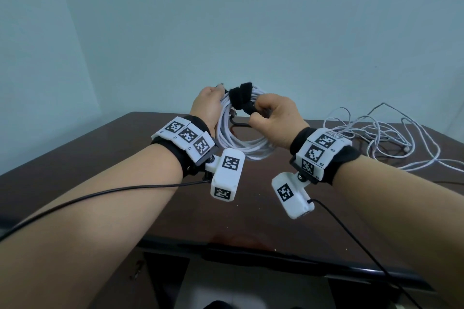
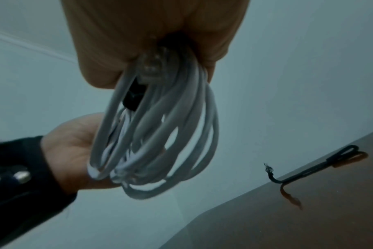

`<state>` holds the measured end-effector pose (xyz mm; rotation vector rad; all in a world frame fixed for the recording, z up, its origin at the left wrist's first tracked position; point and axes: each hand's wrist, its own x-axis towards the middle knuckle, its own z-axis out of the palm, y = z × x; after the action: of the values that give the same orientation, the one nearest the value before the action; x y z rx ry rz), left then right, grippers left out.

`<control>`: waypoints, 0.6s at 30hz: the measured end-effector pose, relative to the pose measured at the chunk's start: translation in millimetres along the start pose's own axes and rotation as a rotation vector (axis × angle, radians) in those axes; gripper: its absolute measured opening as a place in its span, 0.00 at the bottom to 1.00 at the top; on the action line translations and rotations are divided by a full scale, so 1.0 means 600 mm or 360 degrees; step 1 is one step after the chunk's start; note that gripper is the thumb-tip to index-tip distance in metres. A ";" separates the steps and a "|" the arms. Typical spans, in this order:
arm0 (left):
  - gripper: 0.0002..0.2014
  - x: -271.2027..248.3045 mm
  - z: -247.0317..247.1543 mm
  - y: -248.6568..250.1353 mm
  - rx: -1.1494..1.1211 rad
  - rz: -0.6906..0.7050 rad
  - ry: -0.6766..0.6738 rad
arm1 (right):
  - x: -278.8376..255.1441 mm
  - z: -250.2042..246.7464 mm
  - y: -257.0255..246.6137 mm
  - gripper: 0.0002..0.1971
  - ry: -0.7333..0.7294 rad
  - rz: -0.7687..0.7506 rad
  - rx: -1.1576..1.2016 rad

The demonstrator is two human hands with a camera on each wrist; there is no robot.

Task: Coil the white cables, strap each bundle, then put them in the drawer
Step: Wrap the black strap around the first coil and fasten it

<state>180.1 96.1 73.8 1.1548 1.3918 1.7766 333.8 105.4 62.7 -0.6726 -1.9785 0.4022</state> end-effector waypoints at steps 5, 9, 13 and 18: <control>0.12 0.017 -0.015 0.002 -0.0221 -0.0056 0.0133 | -0.007 0.004 0.011 0.11 -0.0192 -0.0178 -0.0325; 0.10 0.020 -0.036 0.024 -0.0423 -0.0018 0.0332 | -0.011 0.006 0.030 0.16 -0.0193 0.0072 -0.0271; 0.11 -0.023 -0.011 0.024 -0.0432 0.0140 0.0232 | 0.005 0.004 0.033 0.17 -0.0087 0.0332 -0.0207; 0.10 -0.058 0.009 -0.001 0.0070 0.0454 -0.0035 | 0.017 0.001 0.025 0.19 0.0144 0.0412 -0.0134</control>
<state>200.5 69.0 64.3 1.4524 1.3108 1.9267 333.7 123.7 61.5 -0.9895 -1.8359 0.4373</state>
